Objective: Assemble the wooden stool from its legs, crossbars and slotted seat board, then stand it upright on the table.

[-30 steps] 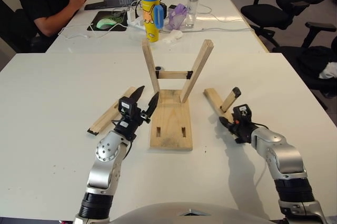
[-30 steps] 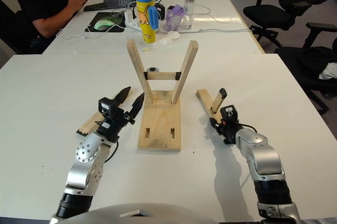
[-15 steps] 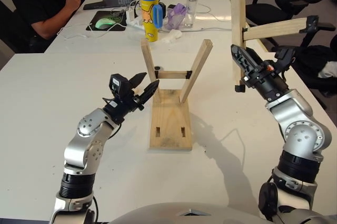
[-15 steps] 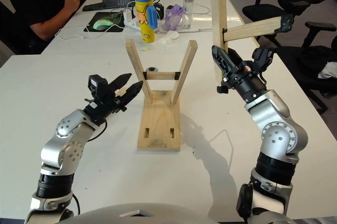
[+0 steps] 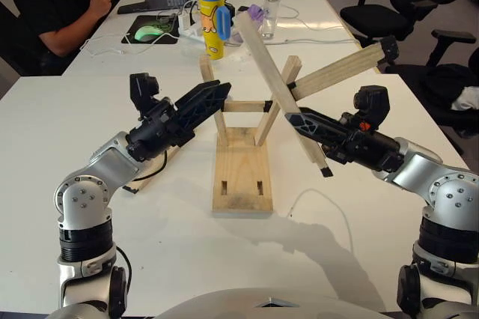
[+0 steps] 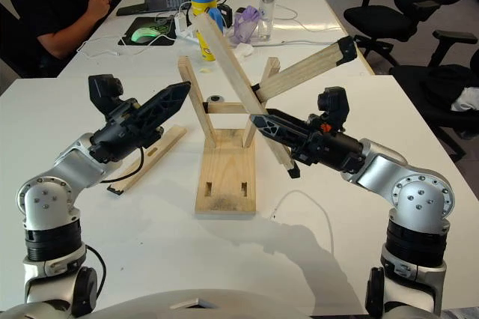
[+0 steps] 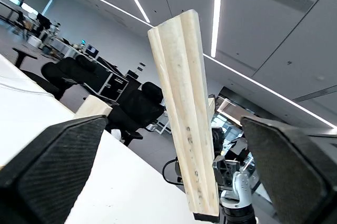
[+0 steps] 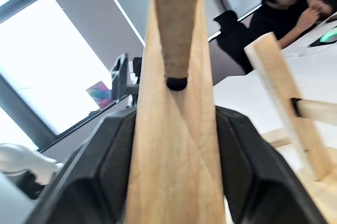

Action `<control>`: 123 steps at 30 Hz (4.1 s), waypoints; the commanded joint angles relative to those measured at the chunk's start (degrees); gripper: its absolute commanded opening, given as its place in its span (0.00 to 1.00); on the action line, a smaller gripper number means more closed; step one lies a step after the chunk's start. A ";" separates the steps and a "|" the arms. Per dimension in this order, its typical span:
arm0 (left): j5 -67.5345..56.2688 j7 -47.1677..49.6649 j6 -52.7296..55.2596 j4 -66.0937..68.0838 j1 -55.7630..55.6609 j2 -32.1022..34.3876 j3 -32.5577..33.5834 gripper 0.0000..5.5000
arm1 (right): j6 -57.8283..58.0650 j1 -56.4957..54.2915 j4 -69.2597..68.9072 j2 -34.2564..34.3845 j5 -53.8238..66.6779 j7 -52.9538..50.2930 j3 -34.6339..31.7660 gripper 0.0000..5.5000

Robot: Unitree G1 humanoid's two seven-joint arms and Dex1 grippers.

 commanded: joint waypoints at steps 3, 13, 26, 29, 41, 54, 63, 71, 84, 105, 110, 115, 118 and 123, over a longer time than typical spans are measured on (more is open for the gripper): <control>-3.41 -0.68 5.53 1.24 -2.41 4.09 -2.13 0.85 | 2.79 -0.93 0.77 -3.00 2.28 4.69 3.90 0.37; -2.27 -3.59 6.75 -0.54 -2.56 6.41 -3.57 0.82 | 1.77 1.99 -1.97 -5.31 -1.55 8.79 7.33 0.37; -4.63 -7.42 11.07 -1.22 -1.89 11.59 -4.11 0.47 | 1.66 4.37 -2.28 -5.75 -2.74 10.83 8.25 0.37; -4.03 -8.69 11.68 -0.91 -2.07 12.89 -4.07 0.39 | 1.38 4.64 -2.53 -6.47 -3.85 12.04 8.76 0.37; -0.38 -11.70 10.57 -0.16 1.33 14.46 -2.39 0.38 | 0.48 4.04 0.30 -8.21 -9.48 15.22 10.89 0.60; 12.12 -29.75 8.43 14.64 3.87 30.66 8.76 0.38 | -34.13 10.56 -4.89 -13.48 -55.25 20.49 30.73 0.72; 17.93 -34.20 5.70 17.02 -2.02 28.86 6.66 0.38 | -61.20 11.68 9.73 -9.96 -79.12 16.03 38.73 0.72; 23.02 -34.78 2.84 15.79 -2.86 26.80 4.28 0.38 | -70.73 7.65 18.41 -5.49 -85.11 10.74 36.58 0.72; 32.86 -35.77 -4.89 12.51 -1.17 23.88 0.14 0.38 | -73.14 5.84 22.34 -6.92 -86.96 11.03 33.58 0.72; 51.74 -44.25 -19.16 16.77 -8.13 23.21 -14.58 0.38 | -39.27 10.59 12.22 4.72 -72.04 5.10 37.58 0.72; 58.54 -47.79 -24.19 18.52 -10.81 25.26 -19.31 0.38 | -37.55 11.11 13.84 2.76 -75.78 6.12 40.22 0.72; 60.27 -48.52 -24.66 16.20 -10.87 25.13 -22.33 0.38 | -35.90 10.95 15.03 2.33 -76.80 6.74 41.39 0.72; 60.23 -47.77 -23.36 15.16 -7.93 24.69 -23.49 0.38 | -35.29 10.88 15.14 2.91 -76.38 6.49 41.19 0.72; 58.51 -44.24 -21.87 14.23 -3.54 21.56 -23.59 0.38 | -35.28 10.81 14.88 3.52 -76.47 6.28 41.72 0.72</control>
